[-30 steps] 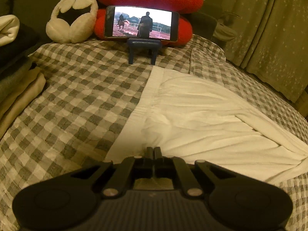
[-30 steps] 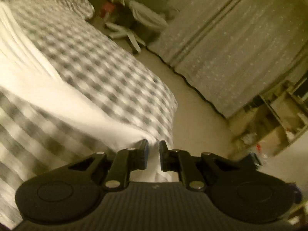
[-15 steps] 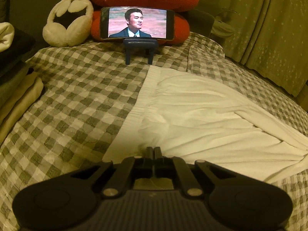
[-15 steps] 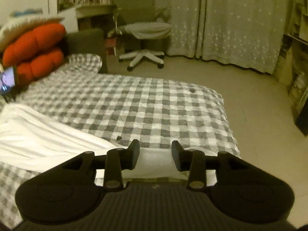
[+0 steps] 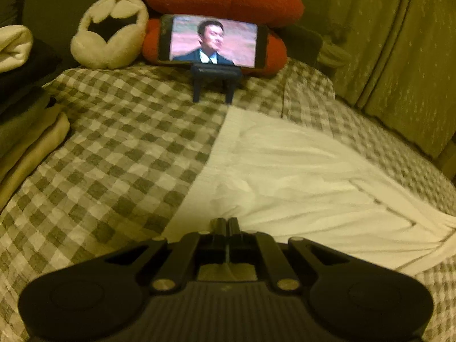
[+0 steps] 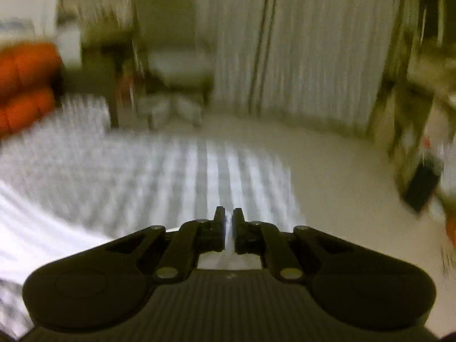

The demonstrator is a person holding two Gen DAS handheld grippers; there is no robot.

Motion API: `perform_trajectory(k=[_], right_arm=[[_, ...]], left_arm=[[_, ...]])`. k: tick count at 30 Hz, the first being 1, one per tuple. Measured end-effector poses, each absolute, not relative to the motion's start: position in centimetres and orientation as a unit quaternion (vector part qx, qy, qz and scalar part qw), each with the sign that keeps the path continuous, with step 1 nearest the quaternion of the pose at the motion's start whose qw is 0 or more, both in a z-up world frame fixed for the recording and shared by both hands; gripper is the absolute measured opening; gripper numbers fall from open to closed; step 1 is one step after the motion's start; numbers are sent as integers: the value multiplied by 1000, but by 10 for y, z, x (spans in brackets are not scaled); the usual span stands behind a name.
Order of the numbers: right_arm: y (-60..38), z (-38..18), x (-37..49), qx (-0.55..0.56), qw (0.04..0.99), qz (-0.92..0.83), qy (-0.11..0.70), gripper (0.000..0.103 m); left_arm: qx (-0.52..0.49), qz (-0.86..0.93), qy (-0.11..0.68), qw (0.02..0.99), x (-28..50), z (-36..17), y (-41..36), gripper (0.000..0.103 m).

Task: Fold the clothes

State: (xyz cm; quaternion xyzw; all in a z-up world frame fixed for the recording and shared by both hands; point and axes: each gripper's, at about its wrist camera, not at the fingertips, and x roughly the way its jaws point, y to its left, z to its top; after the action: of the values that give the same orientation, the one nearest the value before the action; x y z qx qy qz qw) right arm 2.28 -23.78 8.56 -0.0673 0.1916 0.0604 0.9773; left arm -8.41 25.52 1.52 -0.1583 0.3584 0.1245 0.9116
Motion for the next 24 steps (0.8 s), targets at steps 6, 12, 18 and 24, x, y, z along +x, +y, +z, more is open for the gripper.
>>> perform_trajectory(k=[6,12,18,24], right_arm=[[-246,94,-7,-117,967,79,210,5],[-289,54,-15,-150,927,43,342,4],[-290,60,-17,-58,938,80,333,36],[-267,66,9,-20,939,100,329,65]], left_arm=[[-150,116,369,910,-86,9,255,1],[-152,115,368,910,-88,10,255,1],[-170,114,368,907,-86,11,255,1],[-167,111,376,905,-87,10,255,2]])
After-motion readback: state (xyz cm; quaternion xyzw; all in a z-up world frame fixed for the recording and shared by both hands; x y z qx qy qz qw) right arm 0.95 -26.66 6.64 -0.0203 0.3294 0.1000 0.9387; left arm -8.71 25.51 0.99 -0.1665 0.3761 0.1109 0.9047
